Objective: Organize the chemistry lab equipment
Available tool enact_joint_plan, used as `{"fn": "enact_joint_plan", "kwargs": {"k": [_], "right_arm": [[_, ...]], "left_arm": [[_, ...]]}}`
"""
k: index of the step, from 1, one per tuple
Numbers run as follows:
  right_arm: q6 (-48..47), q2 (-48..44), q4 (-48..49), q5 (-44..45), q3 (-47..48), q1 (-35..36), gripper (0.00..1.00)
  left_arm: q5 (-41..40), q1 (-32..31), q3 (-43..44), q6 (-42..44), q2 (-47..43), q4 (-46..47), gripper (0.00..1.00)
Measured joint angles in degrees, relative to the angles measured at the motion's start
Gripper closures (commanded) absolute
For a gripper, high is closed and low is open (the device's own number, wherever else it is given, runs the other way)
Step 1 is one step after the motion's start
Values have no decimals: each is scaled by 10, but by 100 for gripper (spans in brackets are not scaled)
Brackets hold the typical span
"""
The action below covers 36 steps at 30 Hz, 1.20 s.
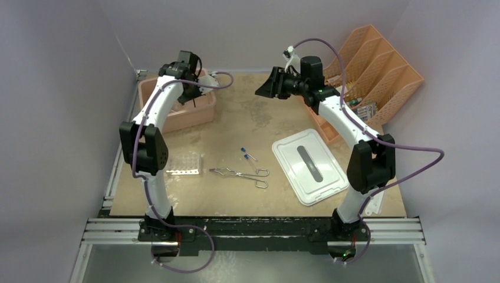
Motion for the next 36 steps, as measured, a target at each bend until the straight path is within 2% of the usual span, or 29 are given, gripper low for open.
{"fn": "enact_joint_plan", "kwargs": {"k": [7, 20, 32, 36], "right_arm": [[-5, -3, 3, 0, -7, 0, 39], [-3, -6, 30, 3, -24, 0, 39], [1, -4, 35, 4, -22, 0, 39], [2, 8, 35, 4, -16, 0, 39]], "left_arm": [[-5, 2, -3, 13, 14, 0, 100], [109, 38, -30, 27, 32, 10, 100], [150, 58, -5, 30, 97, 11, 100], [161, 63, -4, 30, 98, 16, 96]]}}
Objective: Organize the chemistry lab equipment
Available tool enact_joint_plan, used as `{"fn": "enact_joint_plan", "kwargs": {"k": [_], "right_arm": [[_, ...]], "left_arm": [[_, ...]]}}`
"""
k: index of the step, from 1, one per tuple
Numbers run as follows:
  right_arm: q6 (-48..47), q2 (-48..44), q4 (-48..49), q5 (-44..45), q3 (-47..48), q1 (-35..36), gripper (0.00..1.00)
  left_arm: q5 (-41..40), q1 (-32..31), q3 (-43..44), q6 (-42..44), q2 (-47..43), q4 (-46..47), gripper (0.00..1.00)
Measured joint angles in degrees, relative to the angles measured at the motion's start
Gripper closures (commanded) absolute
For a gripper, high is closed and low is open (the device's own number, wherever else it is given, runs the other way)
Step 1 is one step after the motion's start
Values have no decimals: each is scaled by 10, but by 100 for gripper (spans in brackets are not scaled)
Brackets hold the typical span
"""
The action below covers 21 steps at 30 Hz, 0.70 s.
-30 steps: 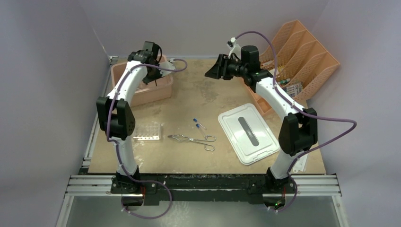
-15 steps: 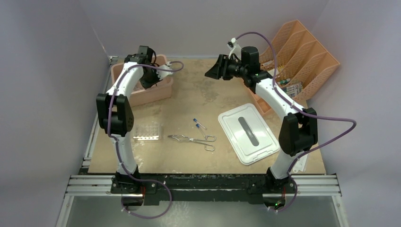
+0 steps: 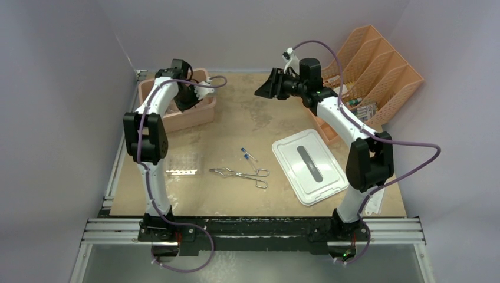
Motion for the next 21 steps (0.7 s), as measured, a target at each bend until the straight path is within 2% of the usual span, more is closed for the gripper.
{"fn": "enact_joint_plan", "kwargs": {"k": [11, 21], "right_arm": [[5, 13, -1, 0, 4, 4, 39], [6, 23, -6, 0, 30, 14, 39]], "left_arm": [[0, 3, 22, -5, 16, -18, 87], [12, 6, 73, -2, 67, -36, 88]]}}
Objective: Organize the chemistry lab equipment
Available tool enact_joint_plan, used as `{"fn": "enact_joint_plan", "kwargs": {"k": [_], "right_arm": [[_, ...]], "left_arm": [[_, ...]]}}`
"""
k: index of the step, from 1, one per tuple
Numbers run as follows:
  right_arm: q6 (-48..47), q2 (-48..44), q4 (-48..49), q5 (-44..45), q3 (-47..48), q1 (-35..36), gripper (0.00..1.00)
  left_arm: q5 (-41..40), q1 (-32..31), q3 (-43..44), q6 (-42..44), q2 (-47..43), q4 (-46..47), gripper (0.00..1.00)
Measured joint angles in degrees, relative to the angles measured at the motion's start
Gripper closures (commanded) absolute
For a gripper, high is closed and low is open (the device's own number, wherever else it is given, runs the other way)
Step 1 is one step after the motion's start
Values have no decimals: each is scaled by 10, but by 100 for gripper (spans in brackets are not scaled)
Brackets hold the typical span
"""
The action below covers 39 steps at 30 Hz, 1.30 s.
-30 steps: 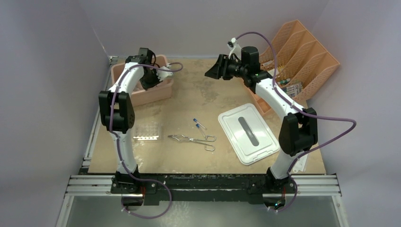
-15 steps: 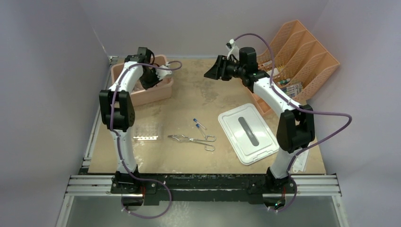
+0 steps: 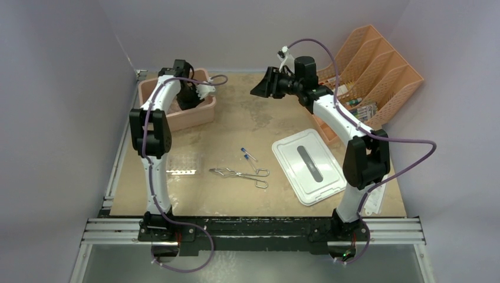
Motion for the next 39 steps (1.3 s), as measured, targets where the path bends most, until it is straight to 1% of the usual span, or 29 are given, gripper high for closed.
{"fn": "enact_joint_plan", "kwargs": {"k": [4, 9, 15, 21, 27, 29, 32, 35, 39], "right_arm": [[0, 0, -8, 0, 2, 3, 39], [0, 0, -13, 2, 3, 6, 39], [-2, 0, -15, 9, 3, 7, 39], [-2, 0, -17, 13, 1, 8, 39], [-5, -3, -22, 19, -13, 11, 37], [-10, -8, -28, 28, -21, 12, 37], [-23, -16, -38, 43, -34, 12, 37], [-38, -28, -48, 64, -57, 16, 37], [-61, -32, -76, 98, -70, 23, 37]], "left_arm": [[17, -1, 7, 4, 11, -2, 85], [18, 0, 25, 8, 11, -23, 76], [31, 1, 47, 8, 9, -34, 67], [32, 1, 43, 8, -8, -40, 67], [35, 1, 40, 4, -75, -38, 67], [37, 2, 37, 3, -103, -32, 68], [40, 6, 27, -7, -143, -22, 68], [39, 10, 6, -31, -186, 7, 51], [34, 13, -55, -97, -253, 76, 38]]}}
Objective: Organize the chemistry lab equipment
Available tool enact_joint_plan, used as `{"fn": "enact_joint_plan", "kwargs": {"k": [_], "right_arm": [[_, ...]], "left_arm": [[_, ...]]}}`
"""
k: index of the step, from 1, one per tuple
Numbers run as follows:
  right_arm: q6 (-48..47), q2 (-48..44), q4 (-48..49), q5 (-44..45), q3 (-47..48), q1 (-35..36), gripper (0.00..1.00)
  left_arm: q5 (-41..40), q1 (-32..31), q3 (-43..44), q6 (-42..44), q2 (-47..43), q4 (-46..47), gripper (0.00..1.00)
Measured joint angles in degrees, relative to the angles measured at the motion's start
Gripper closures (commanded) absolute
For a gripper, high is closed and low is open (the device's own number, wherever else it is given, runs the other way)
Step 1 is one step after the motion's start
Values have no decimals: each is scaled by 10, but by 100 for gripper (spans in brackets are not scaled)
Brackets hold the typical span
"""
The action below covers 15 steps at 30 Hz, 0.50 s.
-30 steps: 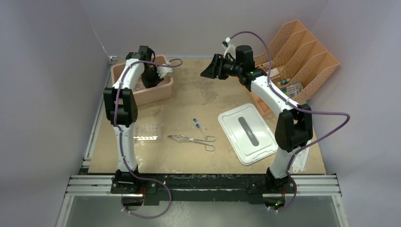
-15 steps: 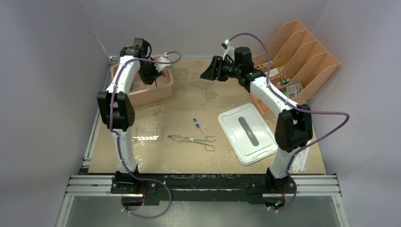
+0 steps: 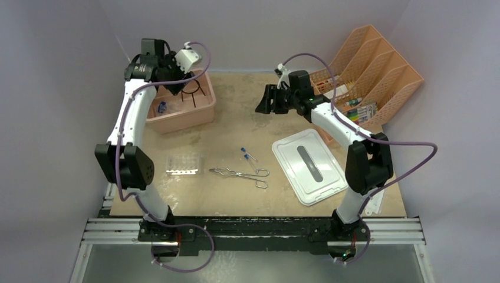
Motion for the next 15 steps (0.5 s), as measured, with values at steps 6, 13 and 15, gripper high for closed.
{"fn": "enact_joint_plan", "kwargs": {"k": [6, 13, 15], "right_arm": [[-43, 4, -52, 65, -13, 38, 37], [-91, 22, -88, 136, -13, 102, 38], [-102, 33, -98, 155, -13, 122, 38]], "left_arm": [[-21, 0, -192, -219, -155, 209, 24], [-55, 0, -308, -536, -276, 336, 21], [-46, 0, -318, -615, -283, 348, 21]]}}
